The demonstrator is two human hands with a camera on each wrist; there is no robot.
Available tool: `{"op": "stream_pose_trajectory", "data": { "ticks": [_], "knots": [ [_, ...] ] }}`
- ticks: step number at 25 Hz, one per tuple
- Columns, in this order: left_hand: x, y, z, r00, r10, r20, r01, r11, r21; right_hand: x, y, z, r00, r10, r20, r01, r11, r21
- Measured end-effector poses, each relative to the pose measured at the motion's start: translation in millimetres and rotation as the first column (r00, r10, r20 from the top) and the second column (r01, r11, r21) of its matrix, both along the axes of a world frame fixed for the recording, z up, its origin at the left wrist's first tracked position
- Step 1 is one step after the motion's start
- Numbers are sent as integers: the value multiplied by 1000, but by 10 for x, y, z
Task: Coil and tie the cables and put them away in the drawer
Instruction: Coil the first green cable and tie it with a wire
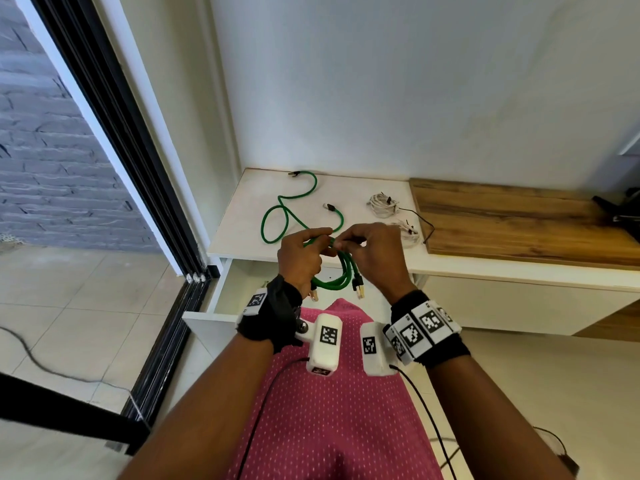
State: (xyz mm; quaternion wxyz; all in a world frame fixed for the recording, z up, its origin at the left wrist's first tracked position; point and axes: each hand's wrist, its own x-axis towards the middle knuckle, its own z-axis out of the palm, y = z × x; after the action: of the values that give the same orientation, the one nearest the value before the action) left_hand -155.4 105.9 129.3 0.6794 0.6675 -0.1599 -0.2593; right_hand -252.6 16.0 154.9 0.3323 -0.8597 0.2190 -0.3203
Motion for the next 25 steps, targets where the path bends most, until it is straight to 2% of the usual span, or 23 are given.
{"op": "stream_pose_trajectory", "data": {
  "ticks": [2, 4, 6, 8, 10, 13, 14, 15, 17, 18, 21, 25],
  "knots": [
    [12, 8, 17, 989, -12, -149, 7, 1000, -30, -31, 71, -68, 1000, 13, -16, -16, 986, -164],
    [16, 21, 41, 957, -37, -288, 21, 998, -57, -51, 91, -130, 999, 19, -36, -27, 973, -230],
    [20, 41, 66, 945, -63, -322, 48, 997, -55, -78, 83, -168, 997, 51, -58, -65, 961, -268],
    [30, 95, 106, 947, -111, -302, 97, 993, -60, -116, 67, -197, 996, 72, -55, -85, 956, -281],
    [33, 142, 149, 959, -160, -235, 153, 987, -46, -168, 34, -167, 996, 78, -46, -86, 973, -215],
    [28, 161, 188, 984, -172, -36, 173, 985, 21, -258, -40, -70, 970, 193, -147, -185, 981, 67],
    [27, 162, 196, 985, -172, 19, 172, 985, 25, -294, -57, -30, 952, 278, -130, -244, 942, 229],
    [29, 163, 204, 982, -178, 64, 177, 984, 23, -334, -67, 5, 940, 341, -31, -296, 856, 424],
    [32, 167, 223, 966, -201, 165, 199, 980, 28, -378, -56, 27, 936, 274, 223, -345, 579, 738],
    [24, 166, 219, 949, -212, 233, 207, 977, 46, -376, -51, 22, 945, 189, 266, -324, 469, 821],
    [-33, 150, 181, 867, -223, 445, 199, 975, 102, -293, -37, -38, 979, 81, 187, -203, 306, 930],
    [-61, 140, 80, 765, -142, 628, 158, 987, 31, -255, -17, -46, 981, 111, 156, -168, 107, 980]
  ]
}}
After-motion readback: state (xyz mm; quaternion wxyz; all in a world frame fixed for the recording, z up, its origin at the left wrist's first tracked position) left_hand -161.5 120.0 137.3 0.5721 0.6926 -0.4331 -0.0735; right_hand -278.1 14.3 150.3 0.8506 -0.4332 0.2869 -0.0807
